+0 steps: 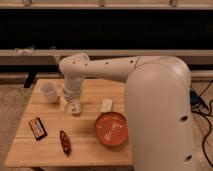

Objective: Knock the bottle over

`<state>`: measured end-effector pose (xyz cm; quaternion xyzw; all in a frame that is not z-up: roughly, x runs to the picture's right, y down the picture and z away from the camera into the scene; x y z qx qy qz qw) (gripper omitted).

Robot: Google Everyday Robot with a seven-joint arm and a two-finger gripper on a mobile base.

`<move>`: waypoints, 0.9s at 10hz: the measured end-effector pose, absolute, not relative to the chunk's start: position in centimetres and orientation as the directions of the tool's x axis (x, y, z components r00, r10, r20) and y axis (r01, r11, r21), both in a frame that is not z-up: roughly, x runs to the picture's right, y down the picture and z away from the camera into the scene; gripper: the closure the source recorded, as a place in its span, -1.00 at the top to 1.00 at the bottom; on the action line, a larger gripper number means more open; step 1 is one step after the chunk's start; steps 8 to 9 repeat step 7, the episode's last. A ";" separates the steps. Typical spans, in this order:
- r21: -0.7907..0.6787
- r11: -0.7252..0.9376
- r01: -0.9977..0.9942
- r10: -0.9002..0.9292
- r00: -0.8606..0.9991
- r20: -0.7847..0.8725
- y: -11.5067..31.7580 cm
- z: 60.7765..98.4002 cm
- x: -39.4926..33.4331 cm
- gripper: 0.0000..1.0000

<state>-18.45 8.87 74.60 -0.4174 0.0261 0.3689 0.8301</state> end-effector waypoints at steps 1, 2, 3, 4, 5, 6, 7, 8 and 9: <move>-0.673 0.382 -0.634 0.595 0.726 -0.346 8.7 74.7 -18.6 0.30; -0.669 0.386 -0.635 0.597 0.725 -0.343 8.6 74.9 -18.5 0.30; -0.665 0.387 -0.638 0.602 0.722 -0.343 8.3 74.9 -18.3 0.30; -0.664 0.386 -0.640 0.603 0.720 -0.343 8.3 74.9 -18.2 0.30; -0.664 0.386 -0.640 0.603 0.720 -0.344 8.3 74.9 -18.2 0.30; -0.665 0.387 -0.639 0.602 0.721 -0.343 8.3 74.9 -18.3 0.30; -0.665 0.387 -0.639 0.602 0.721 -0.343 8.3 74.9 -18.3 0.30; -0.665 0.387 -0.639 0.602 0.721 -0.343 8.3 74.9 -18.3 0.30; -0.665 0.387 -0.639 0.602 0.721 -0.343 8.3 74.9 -18.3 0.30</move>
